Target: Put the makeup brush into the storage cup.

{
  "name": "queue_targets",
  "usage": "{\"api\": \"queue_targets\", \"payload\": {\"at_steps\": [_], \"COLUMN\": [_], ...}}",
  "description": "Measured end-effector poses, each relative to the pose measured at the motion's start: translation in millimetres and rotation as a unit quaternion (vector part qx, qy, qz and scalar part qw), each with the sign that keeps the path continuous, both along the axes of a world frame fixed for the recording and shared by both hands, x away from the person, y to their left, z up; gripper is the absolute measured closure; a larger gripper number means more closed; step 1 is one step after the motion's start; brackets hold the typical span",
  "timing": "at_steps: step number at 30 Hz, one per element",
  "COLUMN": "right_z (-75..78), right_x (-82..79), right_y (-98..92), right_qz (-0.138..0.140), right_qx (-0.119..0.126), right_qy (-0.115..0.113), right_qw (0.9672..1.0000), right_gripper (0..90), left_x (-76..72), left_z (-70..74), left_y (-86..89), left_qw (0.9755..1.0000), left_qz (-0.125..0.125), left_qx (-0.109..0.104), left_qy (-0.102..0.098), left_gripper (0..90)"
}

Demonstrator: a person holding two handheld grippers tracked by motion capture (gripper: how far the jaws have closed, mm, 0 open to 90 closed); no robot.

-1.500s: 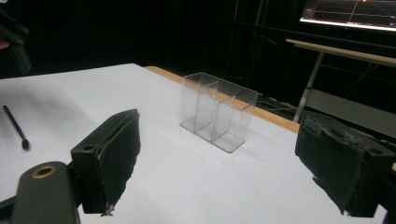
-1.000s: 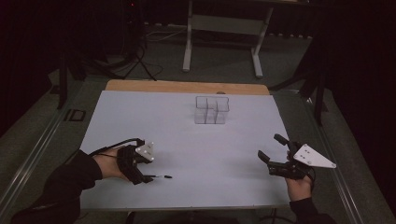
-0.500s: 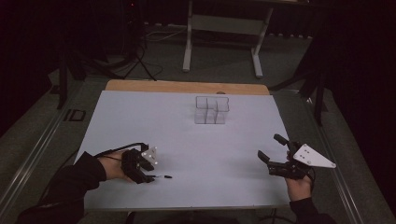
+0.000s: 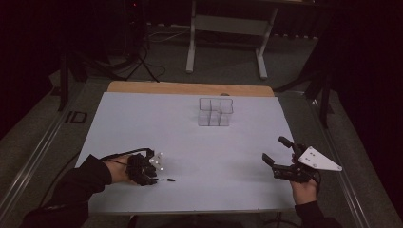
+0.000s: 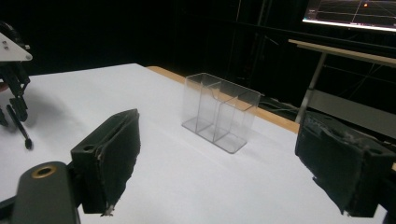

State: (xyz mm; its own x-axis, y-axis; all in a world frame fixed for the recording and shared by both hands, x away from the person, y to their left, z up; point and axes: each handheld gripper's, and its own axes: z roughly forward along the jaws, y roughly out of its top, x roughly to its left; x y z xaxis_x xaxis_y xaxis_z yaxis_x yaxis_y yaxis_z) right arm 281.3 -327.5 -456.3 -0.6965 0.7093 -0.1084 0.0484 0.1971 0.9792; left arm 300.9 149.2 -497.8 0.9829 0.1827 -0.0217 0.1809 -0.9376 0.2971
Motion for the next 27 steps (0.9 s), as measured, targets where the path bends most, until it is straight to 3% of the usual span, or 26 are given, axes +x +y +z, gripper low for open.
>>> {"api": "queue_targets", "payload": {"at_steps": [14,16,24,27], "right_z": [-0.5,-0.5,-0.9,-0.9], "right_x": [0.5,0.4,0.7,0.7], "right_y": [-0.5,-0.5,0.0,0.0], "right_qz": [-0.001,-0.001,-0.001,-0.002], "right_qx": [0.000,0.001,0.000,-0.001], "right_qy": [0.001,0.002,0.004,0.004], "right_qw": [1.0000,1.0000,1.0000,1.0000], "right_gripper": [13.9,13.9,13.9,13.9], "left_x": [5.5,6.8,9.7,11.5], "left_z": [-8.4,-8.6,-8.6,-7.2], "left_y": [-3.3,-4.9,-4.8,-6.9], "left_qw": [0.9996,0.9994,0.9993,0.9988], "left_qz": [-0.011,-0.017,-0.013,0.004], "left_qx": [0.025,0.030,0.029,0.038], "left_qy": [0.007,0.009,0.017,0.031], "left_gripper": [77.1,81.2,85.8,86.1]}}
